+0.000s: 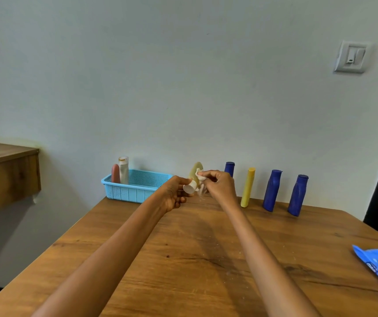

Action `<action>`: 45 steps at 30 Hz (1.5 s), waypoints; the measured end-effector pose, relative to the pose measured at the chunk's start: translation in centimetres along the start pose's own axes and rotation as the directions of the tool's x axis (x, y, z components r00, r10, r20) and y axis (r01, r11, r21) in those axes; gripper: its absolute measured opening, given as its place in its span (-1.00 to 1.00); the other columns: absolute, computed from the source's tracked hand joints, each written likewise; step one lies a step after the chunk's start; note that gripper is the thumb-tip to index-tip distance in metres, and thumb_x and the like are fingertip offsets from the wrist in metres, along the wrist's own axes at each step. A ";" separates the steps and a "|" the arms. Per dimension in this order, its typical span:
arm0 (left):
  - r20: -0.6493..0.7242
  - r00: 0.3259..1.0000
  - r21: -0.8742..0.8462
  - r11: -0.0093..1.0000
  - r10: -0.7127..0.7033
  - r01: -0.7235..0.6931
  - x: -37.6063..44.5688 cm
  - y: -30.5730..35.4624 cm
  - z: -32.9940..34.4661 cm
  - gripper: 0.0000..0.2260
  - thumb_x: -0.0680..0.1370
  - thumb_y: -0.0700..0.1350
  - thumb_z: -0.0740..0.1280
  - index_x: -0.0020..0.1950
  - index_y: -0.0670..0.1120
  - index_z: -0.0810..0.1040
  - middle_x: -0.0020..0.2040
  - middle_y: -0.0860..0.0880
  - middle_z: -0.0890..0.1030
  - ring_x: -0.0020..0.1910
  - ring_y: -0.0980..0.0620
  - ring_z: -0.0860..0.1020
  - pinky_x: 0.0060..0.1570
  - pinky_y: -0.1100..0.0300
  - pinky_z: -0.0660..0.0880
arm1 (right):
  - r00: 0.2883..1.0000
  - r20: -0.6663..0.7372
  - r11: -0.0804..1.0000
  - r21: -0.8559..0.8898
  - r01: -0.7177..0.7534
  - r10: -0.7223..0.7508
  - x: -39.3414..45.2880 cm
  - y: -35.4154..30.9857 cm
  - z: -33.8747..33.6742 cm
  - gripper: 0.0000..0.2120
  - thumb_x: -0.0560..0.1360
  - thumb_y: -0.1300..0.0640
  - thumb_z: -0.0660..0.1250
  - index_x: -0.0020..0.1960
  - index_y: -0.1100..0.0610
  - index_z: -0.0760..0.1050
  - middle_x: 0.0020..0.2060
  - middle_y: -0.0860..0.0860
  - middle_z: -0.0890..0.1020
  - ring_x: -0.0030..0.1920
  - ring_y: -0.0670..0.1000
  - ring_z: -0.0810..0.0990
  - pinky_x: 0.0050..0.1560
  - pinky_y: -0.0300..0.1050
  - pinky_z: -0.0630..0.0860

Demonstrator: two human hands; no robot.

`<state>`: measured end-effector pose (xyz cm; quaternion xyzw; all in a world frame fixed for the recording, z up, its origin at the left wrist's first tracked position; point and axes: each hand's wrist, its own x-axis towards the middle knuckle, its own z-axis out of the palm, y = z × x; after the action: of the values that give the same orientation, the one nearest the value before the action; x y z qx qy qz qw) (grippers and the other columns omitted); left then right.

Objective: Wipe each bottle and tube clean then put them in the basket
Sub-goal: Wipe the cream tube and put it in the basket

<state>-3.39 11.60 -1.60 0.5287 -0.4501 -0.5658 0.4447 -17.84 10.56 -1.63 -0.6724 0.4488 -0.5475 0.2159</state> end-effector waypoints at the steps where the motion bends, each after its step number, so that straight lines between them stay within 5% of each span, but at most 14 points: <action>1: -0.019 1.000 0.013 1.000 0.010 -0.010 0.0 -0.1 0.0 -0.78 0.53 -0.02 0.25 -0.07 -0.17 0.51 -0.28 -0.05 0.56 -0.56 0.13 0.33 -0.53 0.30 0.19 | 0.999 0.030 0.998 0.055 -0.036 0.035 -0.1 -0.1 -0.2 -0.85 0.48 0.28 0.33 0.00 0.18 0.65 -0.13 -0.05 0.65 -0.13 -0.11 0.57 -0.17 -0.32 0.53; 5: -0.067 0.994 0.097 0.992 0.084 -0.078 0.0 -0.2 0.7 -0.81 0.52 -0.03 0.31 -0.04 -0.15 0.52 -0.21 -0.05 0.58 -0.41 0.08 0.41 -0.43 0.26 0.25 | 0.981 -0.165 0.975 0.214 -0.068 0.104 0.3 0.2 -0.8 -0.83 0.52 0.28 0.25 -0.10 0.12 0.60 -0.28 -0.02 0.63 -0.25 -0.05 0.59 -0.10 -0.01 0.57; 8: -0.011 0.998 0.102 0.993 0.064 -0.063 -0.2 -0.4 1.1 -0.79 0.53 -0.03 0.31 0.05 -0.15 0.50 -0.13 -0.05 0.62 -0.25 0.03 0.53 -0.30 0.19 0.39 | 0.942 -0.312 0.986 0.141 -0.084 0.125 1.3 1.0 -1.3 -0.77 0.55 0.20 0.25 0.19 0.07 0.52 0.08 0.04 0.62 0.05 0.05 0.60 0.01 -0.01 0.59; 10: 0.024 0.997 0.112 0.991 0.071 -0.073 -0.5 -0.4 1.5 -0.78 0.55 -0.06 0.31 0.09 -0.17 0.50 -0.11 -0.07 0.63 -0.22 0.02 0.55 -0.26 0.19 0.42 | 0.964 -0.250 0.995 0.043 -0.085 0.093 1.4 1.2 -1.4 -0.64 0.57 0.24 0.22 0.35 0.07 0.41 0.24 0.04 0.52 0.18 0.05 0.53 0.12 0.02 0.56; 13: -0.008 0.990 0.153 0.978 0.144 -0.141 -0.8 -0.3 2.1 -0.78 0.53 -0.10 0.35 0.07 -0.22 0.51 -0.17 -0.10 0.61 -0.30 0.03 0.54 -0.30 0.23 0.44 | 0.994 -0.108 0.995 -0.100 -0.010 -0.001 1.0 0.8 -0.9 -0.60 0.57 0.28 0.19 0.39 0.09 0.37 0.23 0.08 0.46 0.19 0.03 0.48 0.20 -0.04 0.51; 20: -0.134 0.968 0.139 0.971 0.212 -0.194 -0.1 -0.7 1.3 -0.85 0.48 -0.19 0.40 -0.04 -0.25 0.54 -0.25 -0.15 0.57 -0.37 0.00 0.48 -0.37 0.21 0.44 | 0.982 -0.074 0.972 -0.173 0.157 -0.172 -0.3 0.4 0.3 -0.77 0.50 0.31 0.29 0.08 0.11 0.62 -0.06 0.01 0.58 -0.21 -0.18 0.49 -0.23 -0.51 0.42; 23: -0.173 0.953 0.147 0.964 0.247 -0.223 0.2 -1.3 0.6 -0.84 0.45 -0.24 0.42 -0.04 -0.29 0.57 -0.27 -0.16 0.52 -0.40 0.01 0.43 -0.40 0.22 0.41 | 0.997 -0.008 0.988 -0.135 0.073 -0.075 -0.7 0.2 0.5 -0.85 0.49 0.26 0.32 -0.04 0.17 0.66 -0.15 -0.02 0.63 -0.25 -0.14 0.53 -0.25 -0.45 0.45; 26: -0.207 0.931 0.191 0.946 0.301 -0.263 0.4 -1.7 0.3 -0.76 0.41 -0.18 0.46 -0.02 -0.30 0.60 -0.28 -0.12 0.55 -0.39 0.02 0.45 -0.36 0.20 0.43 | 0.996 0.083 0.995 -0.098 -0.024 0.033 -0.8 0.0 0.4 -0.87 0.48 0.23 0.33 -0.09 0.21 0.66 -0.16 0.07 0.69 -0.23 -0.07 0.59 -0.12 -0.12 0.57; 32: -0.258 0.885 0.265 0.909 0.388 -0.321 0.5 -1.2 0.7 -0.68 0.39 -0.15 0.49 0.12 -0.12 0.55 -0.06 -0.12 0.61 -0.21 -0.02 0.55 -0.11 0.11 0.53 | 0.975 -0.184 0.982 0.166 -0.091 0.121 0.0 0.2 -0.5 -0.83 0.53 0.23 0.27 0.05 0.15 0.61 0.01 0.00 0.63 -0.13 -0.13 0.55 -0.06 -0.20 0.55; 35: -0.271 0.864 0.299 0.890 0.424 -0.343 0.6 -1.3 1.1 -0.59 0.37 -0.11 0.50 0.19 -0.16 0.56 0.01 -0.14 0.63 -0.04 -0.11 0.60 -0.03 0.08 0.53 | 0.975 -0.203 0.993 0.091 -0.070 0.087 0.0 0.6 -0.6 -0.75 0.53 0.20 0.30 0.19 0.15 0.56 0.07 0.01 0.62 -0.03 -0.10 0.52 -0.14 -0.44 0.43; 40: -0.269 0.878 0.159 0.917 0.397 -0.366 0.2 -1.2 1.4 -0.74 0.41 -0.14 0.48 0.05 -0.22 0.60 -0.26 -0.07 0.60 -0.32 0.05 0.52 -0.19 0.13 0.52 | 0.964 -0.250 0.995 0.020 0.096 -0.088 -1.3 -0.3 2.3 -0.82 0.50 0.17 0.36 0.06 0.20 0.62 -0.13 0.03 0.68 -0.24 -0.18 0.55 -0.30 -0.53 0.39; 45: -0.240 0.925 -0.066 0.946 0.293 -0.317 0.0 -1.0 0.6 -0.82 0.43 -0.19 0.46 -0.03 -0.24 0.60 -0.31 -0.04 0.57 -0.31 0.06 0.48 -0.28 0.24 0.46 | 1.000 0.014 1.000 -0.005 0.008 -0.008 -0.8 -0.9 0.9 -0.92 0.47 0.16 0.38 -0.16 0.16 0.60 -0.30 -0.02 0.59 -0.31 -0.17 0.48 -0.39 -0.50 0.35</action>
<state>-4.06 11.84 -2.56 0.4898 -0.4431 -0.4480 0.6026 -16.71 11.53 -1.66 -0.6786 0.4460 -0.5425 0.2151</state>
